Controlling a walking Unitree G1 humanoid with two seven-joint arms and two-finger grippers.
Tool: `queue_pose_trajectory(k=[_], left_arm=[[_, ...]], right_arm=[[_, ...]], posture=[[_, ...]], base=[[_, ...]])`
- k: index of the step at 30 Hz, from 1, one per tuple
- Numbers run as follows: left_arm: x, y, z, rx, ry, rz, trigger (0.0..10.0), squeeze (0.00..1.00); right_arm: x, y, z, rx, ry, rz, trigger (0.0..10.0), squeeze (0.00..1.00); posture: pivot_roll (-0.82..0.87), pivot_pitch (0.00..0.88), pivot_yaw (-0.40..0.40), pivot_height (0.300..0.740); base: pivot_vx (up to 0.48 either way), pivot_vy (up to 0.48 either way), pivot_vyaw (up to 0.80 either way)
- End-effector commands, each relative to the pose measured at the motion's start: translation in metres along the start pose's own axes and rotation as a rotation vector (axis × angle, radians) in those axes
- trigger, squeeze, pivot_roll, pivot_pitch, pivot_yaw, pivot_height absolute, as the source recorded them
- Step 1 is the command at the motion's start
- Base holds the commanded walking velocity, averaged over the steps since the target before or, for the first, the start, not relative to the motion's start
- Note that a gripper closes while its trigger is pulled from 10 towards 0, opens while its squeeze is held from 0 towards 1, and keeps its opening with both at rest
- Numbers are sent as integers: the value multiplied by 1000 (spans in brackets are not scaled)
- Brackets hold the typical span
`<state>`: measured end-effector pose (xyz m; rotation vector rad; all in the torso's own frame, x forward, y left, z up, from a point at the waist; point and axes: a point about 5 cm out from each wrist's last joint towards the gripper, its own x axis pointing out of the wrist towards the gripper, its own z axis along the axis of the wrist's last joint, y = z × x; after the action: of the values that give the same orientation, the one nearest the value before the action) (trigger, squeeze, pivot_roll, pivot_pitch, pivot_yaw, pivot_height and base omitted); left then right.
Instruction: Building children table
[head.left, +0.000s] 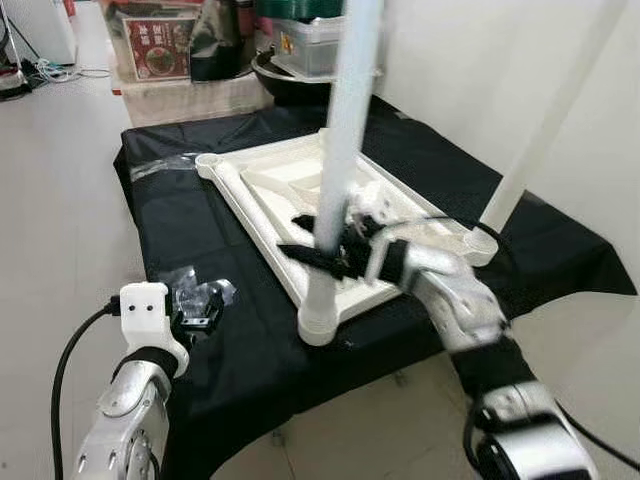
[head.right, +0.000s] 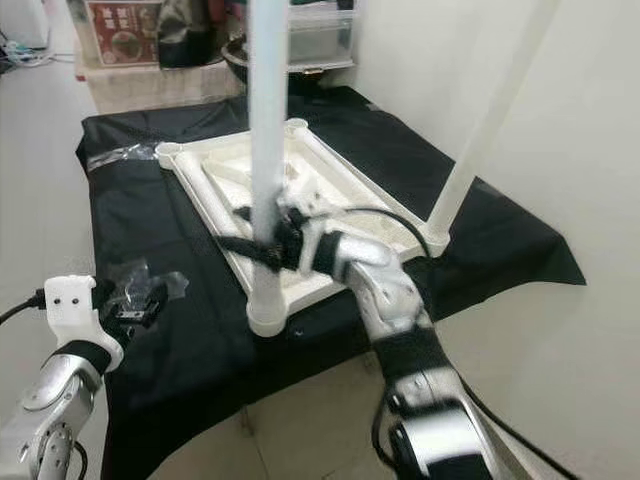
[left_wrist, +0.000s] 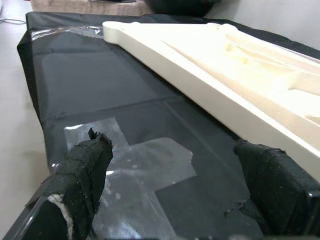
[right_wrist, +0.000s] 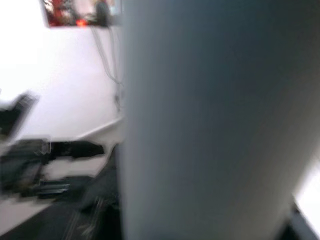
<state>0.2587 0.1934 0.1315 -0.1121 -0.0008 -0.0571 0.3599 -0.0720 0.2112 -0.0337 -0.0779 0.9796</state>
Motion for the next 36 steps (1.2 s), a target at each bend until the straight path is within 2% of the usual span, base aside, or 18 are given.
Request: queue_pose_trajectory(k=[1, 2, 3, 4, 5, 10, 11, 14, 15, 19, 20, 22, 24, 26, 32, 34, 35, 36], left_arm=[[-2, 1, -4, -4, 10, 12, 10000, 0], [-2, 1, -4, -4, 10, 12, 10000, 0], [-4, 2, -4, -5, 8, 13, 10000, 0], [-4, 2, -4, -5, 8, 13, 10000, 0], [-5, 2, -4, -7, 7, 12, 10000, 0], [-5, 2, -4, -8, 7, 11, 10000, 0], [-5, 3, -4, -7, 9, 8, 10000, 0], [-4, 3, -4, -5, 12, 5, 10000, 0], [-3, 4, -4, -9, 14, 2, 10000, 0], [-2, 4, -5, -14, 16, -5, 10000, 0], [-2, 4, -5, -14, 16, -5, 10000, 0], [-1, 3, -5, -15, 14, -6, 10000, 0], [-1, 3, -5, -16, 12, -6, 10000, 0], [-2, 3, -5, -22, 6, -4, 10000, 0], [-2, 2, -4, -29, 0, -3, 10000, 0], [-2, 1, -4, -32, -3, -3, 10000, 0], [-2, 1, -4, -32, -3, -3, 10000, 0], [-2, 0, -4, -33, -4, -2, 10000, 0]], right_arm=[[-11, -30, -4, -29, 49, -292, 0, 0], [-11, -30, -4, -29, 49, -292, 0, 0], [-31, -54, -12, 39, 87, -732, 0, 0], [-31, -54, -12, 39, 87, -732, 0, 0], [-49, -52, -25, 51, 121, -943, 0, 0], [-52, -42, -32, 40, 120, -963, 0, 0], [-43, -23, -36, 31, 118, -863, 10000, 0], [-30, 0, -39, 25, 109, -753, 10000, 0], [-24, 10, -35, 47, 53, -671, 10000, 1000], [-14, 20, -20, 106, -49, -473, 10000, 1000], [-12, 21, -7, 126, -90, -339, 10000, 0], [-13, 25, 13, 119, -151, -109, 10000, 0], [-15, 28, 19, 102, -166, -29, 10000, 0], [-18, 39, 25, 76, -151, 173, 10000, 0], [-11, 48, 10, -1, -68, 311, 10000, 0], [-2, 43, -2, -5, -29, 250, 0, 0], [-2, 43, -2, -5, -29, 250, 0, 0], [5, 32, -8, 3, 7, 128, 0, 0]], posture=[[97, 0, -99, 740], [97, 0, -99, 740], [94, 0, -94, 740], [94, 0, -94, 740], [91, 0, -88, 740], [91, 0, -88, 740], [85, 0, -70, 740], [85, 0, -68, 740], [73, 0, -58, 740], [72, 0, -62, 740], [72, 0, -64, 740], [80, 0, -75, 740], [80, 0, -76, 740], [81, 0, -77, 740], [96, 0, -99, 740], [104, 0, -105, 740], [104, 0, -105, 740], [108, 0, -109, 740]], base=[[0, 0, 0], [0, 0, 0], [0, 0, 0], [0, 0, 0], [0, 0, 0], [0, 0, 0], [0, 0, 0], [0, 0, 0], [0, 0, 0], [0, 0, 0], [0, 0, 0], [0, 0, 0], [0, 0, 0], [0, 0, 0], [0, 0, 0], [0, 0, 0], [0, 0, 0], [0, 0, 0]])
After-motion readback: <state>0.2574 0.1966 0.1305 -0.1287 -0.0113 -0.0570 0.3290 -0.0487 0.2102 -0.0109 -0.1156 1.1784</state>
